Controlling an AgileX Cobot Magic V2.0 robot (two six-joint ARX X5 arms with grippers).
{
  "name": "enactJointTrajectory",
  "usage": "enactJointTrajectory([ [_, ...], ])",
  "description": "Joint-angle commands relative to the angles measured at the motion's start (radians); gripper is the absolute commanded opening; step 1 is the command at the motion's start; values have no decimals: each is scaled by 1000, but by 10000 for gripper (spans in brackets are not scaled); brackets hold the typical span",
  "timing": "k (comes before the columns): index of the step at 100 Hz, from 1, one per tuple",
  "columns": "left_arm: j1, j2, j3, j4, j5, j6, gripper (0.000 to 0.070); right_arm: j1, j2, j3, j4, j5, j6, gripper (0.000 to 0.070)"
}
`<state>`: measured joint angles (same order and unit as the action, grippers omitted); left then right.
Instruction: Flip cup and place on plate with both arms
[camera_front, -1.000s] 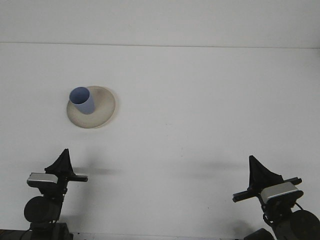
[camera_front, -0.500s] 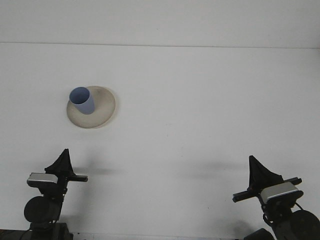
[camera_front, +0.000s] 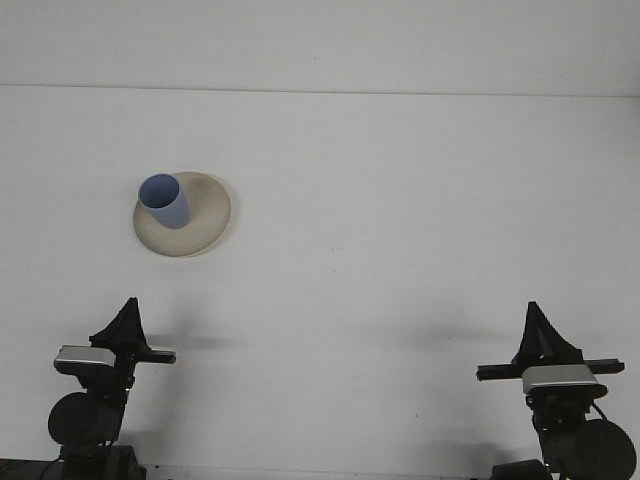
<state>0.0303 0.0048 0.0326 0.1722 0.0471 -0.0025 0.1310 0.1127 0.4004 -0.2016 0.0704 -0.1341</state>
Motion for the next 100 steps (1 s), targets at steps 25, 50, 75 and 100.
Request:
enactJointTrajectory([
  [25,0,-2,-19,11,-3,-7,13,-137,-111,-271,91,-53,-91,0],
  [50,0,0,-19,9,-3,-7,13,-136,-112,-388,210,-94,-83,0],
  [75,0,0,-19,9,-3,-7,13,-135,-111,-388,226,-97,-82,0],
  [100,0,0,-19,9,-3,-7,13,-135,-111,-388,227,-97,-83,0],
])
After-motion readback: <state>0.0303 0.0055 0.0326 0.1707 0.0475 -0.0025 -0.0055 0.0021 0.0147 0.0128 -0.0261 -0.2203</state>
